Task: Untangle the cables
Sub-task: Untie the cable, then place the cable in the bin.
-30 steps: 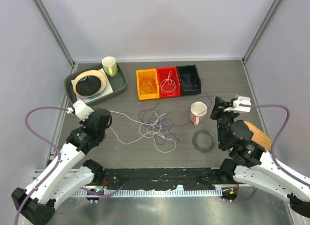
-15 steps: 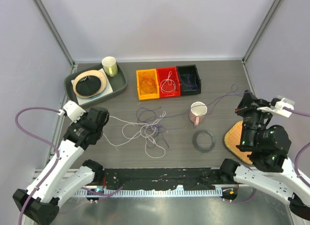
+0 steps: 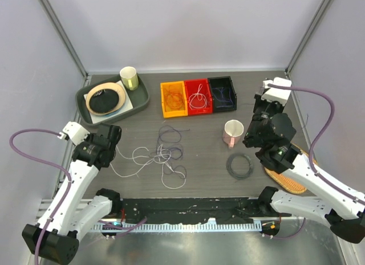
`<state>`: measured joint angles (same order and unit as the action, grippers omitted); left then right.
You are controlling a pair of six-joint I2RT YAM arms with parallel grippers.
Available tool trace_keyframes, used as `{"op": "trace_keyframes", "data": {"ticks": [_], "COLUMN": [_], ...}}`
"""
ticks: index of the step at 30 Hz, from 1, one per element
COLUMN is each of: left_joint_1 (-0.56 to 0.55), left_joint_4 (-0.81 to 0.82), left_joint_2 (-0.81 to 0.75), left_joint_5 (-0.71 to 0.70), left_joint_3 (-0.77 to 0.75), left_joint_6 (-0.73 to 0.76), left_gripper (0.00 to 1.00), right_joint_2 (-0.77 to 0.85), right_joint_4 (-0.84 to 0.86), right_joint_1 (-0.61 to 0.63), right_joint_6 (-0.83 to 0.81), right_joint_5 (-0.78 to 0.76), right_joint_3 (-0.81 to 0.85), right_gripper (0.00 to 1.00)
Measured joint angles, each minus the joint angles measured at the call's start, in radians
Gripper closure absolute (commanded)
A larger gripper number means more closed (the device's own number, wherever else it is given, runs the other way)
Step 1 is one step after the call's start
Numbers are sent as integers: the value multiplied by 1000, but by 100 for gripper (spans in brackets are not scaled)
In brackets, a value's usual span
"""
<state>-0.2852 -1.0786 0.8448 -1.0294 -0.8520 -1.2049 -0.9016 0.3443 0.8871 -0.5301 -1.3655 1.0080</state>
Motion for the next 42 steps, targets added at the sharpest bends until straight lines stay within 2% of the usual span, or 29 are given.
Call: {"op": "trace_keyframes", "data": {"ticks": [5, 8, 11, 12, 14, 20, 28, 32, 42], "left_joint_1": [14, 22, 24, 24, 24, 24, 24, 24, 24], "left_joint_4": [-3, 33, 144, 195, 259, 401, 506, 523, 563], "left_joint_2": [4, 2, -18, -34, -62, -165, -225, -208, -142], "left_joint_5": [0, 18, 97, 137, 198, 371, 533, 571, 624], "left_joint_3": [4, 15, 60, 87, 126, 178, 192, 193, 195], "left_joint_6": [-1, 27, 116, 146, 204, 304, 369, 380, 395], "left_gripper": [100, 88, 58, 29, 1, 0, 0, 0, 0], "right_joint_2": [-11, -13, -10, -9, -18, -115, -313, -399, -507], "right_joint_4": [-60, -63, -92, -99, -105, -24, 50, 82, 125], "right_joint_1": [-103, -158, -167, -167, -167, -170, -198, -231, -369], "right_joint_6": [18, 31, 76, 94, 115, 134, 139, 147, 286], "right_joint_5": [58, 104, 192, 232, 287, 412, 507, 528, 560], "right_joint_3": [94, 163, 180, 180, 180, 194, 306, 368, 373], "right_gripper": [99, 99, 99, 99, 99, 99, 99, 99, 99]}}
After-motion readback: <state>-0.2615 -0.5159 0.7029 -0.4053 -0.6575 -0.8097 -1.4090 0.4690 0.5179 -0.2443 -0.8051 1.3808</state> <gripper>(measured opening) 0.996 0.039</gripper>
